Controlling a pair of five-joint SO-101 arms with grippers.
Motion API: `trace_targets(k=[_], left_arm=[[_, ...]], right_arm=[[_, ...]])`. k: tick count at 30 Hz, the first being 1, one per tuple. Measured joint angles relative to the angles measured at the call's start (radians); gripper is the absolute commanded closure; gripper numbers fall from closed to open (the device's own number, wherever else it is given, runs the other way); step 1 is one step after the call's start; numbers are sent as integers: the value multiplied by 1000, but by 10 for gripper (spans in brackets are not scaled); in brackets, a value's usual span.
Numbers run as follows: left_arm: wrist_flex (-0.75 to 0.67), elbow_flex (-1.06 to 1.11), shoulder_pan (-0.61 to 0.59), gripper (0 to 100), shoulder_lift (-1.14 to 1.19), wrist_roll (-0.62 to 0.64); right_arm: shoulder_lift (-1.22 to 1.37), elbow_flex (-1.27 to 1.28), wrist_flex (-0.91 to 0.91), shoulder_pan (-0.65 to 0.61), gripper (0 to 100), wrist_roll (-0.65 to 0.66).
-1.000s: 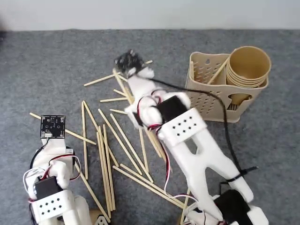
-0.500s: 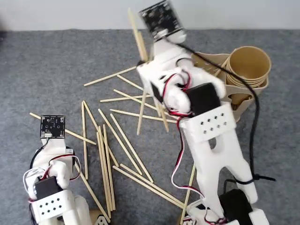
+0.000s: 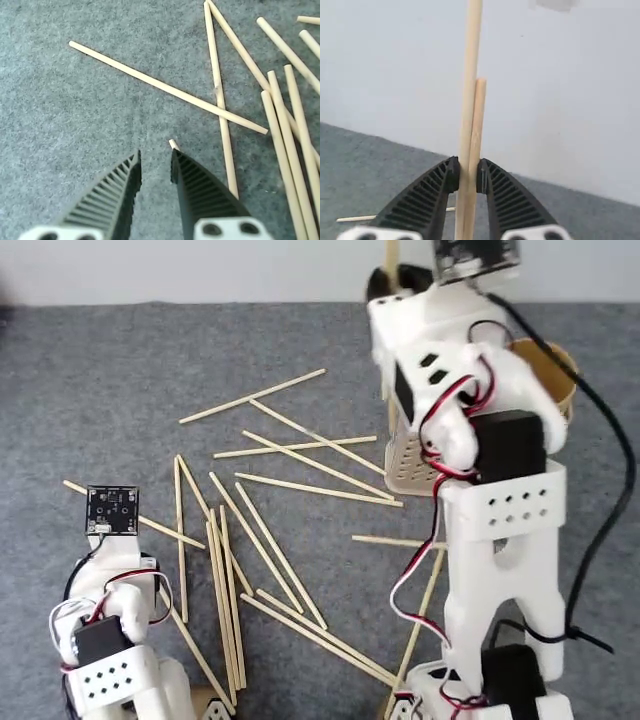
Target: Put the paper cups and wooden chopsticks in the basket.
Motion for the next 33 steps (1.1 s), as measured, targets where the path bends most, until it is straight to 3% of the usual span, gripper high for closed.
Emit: trace_targets(k=[11, 21, 26, 33], left_arm=[[0, 0, 0, 905, 0, 0], [0, 0, 0, 905, 0, 0], [0, 0, 0, 905, 0, 0], [0, 0, 0, 905, 0, 0]], right_arm=[[44, 0, -29, 147, 990, 48], [133, -2, -63, 153, 978, 48], [169, 0, -46, 155, 865, 48], [170, 0, -58, 158, 908, 48]])
